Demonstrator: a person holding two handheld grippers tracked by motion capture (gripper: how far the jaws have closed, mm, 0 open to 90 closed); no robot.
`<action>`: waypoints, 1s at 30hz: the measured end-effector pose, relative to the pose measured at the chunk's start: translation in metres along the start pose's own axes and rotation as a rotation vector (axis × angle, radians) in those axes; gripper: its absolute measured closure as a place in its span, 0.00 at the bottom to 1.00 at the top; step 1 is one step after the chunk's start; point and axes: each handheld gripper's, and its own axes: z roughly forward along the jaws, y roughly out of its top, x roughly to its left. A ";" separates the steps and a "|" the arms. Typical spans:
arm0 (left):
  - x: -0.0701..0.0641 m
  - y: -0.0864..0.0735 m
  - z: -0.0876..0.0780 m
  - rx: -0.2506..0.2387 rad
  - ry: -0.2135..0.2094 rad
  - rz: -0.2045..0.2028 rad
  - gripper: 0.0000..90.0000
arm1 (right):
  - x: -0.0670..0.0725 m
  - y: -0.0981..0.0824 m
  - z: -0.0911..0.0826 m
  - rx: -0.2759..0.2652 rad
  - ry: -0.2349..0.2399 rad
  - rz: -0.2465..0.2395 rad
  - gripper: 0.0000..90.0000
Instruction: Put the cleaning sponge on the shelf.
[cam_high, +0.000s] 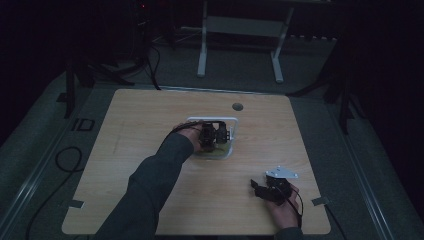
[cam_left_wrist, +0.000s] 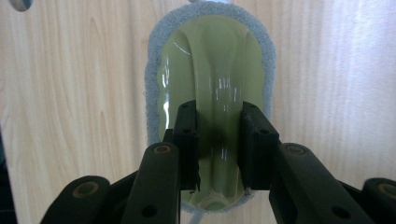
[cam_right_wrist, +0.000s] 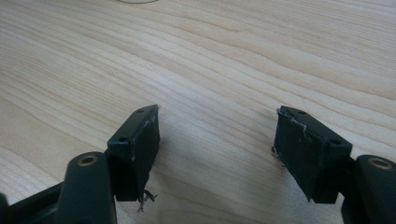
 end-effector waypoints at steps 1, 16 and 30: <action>0.000 0.000 0.001 0.000 0.006 0.000 0.79 | 0.000 0.000 0.000 0.000 0.000 0.000 0.34; 0.000 0.000 0.009 0.012 0.031 -0.006 0.79 | 0.000 0.000 0.000 0.001 0.000 0.001 0.34; 0.000 0.002 0.012 0.024 0.099 -0.016 0.77 | 0.000 0.000 0.000 0.001 0.001 0.001 0.34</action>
